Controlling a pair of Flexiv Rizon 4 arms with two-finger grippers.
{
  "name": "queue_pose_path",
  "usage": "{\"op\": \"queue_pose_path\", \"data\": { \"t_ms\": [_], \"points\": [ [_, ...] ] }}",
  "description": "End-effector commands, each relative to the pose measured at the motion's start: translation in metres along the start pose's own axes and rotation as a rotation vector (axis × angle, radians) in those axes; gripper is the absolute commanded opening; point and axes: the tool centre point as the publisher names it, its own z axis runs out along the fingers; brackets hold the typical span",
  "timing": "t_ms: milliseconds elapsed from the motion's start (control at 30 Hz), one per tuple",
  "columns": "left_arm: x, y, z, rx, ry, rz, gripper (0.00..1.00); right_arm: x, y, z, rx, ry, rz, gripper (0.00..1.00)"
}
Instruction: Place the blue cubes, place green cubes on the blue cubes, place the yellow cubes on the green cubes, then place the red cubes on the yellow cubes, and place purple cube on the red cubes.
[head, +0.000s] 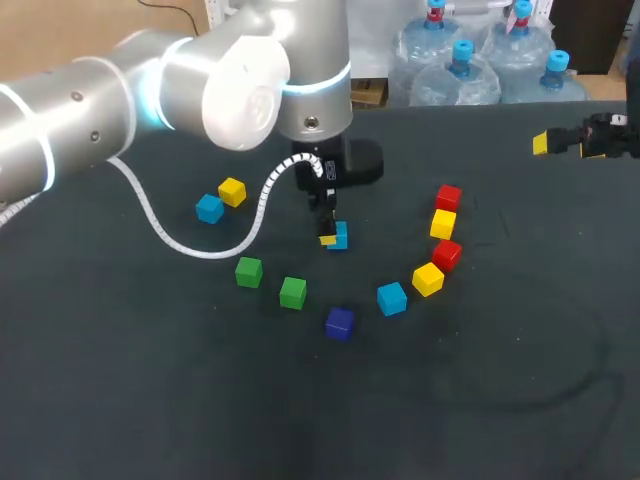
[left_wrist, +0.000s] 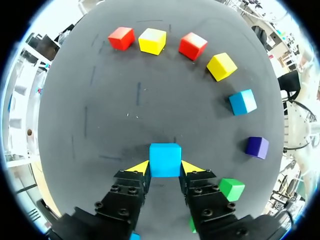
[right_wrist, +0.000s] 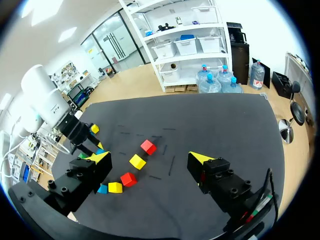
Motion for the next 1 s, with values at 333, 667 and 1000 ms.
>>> {"op": "queue_pose_path", "data": {
  "t_ms": [333,667,1000],
  "points": [
    [0.0008,0.0065,0.0019,0.008,0.012,0.030,0.00,0.0002,0.0008,-0.0002,0.004,-0.001,0.001,1.00],
    [0.0004,0.0089,0.0020,0.015,0.012,0.039,0.00,0.0002,0.0008,-0.0002,0.004,-0.001,0.001,1.00],
    [0.0002,0.0074,0.0029,0.024,0.014,0.041,0.00,0.0002,0.0008,-0.0002,0.004,-0.001,0.001,1.00]
  ]
}}
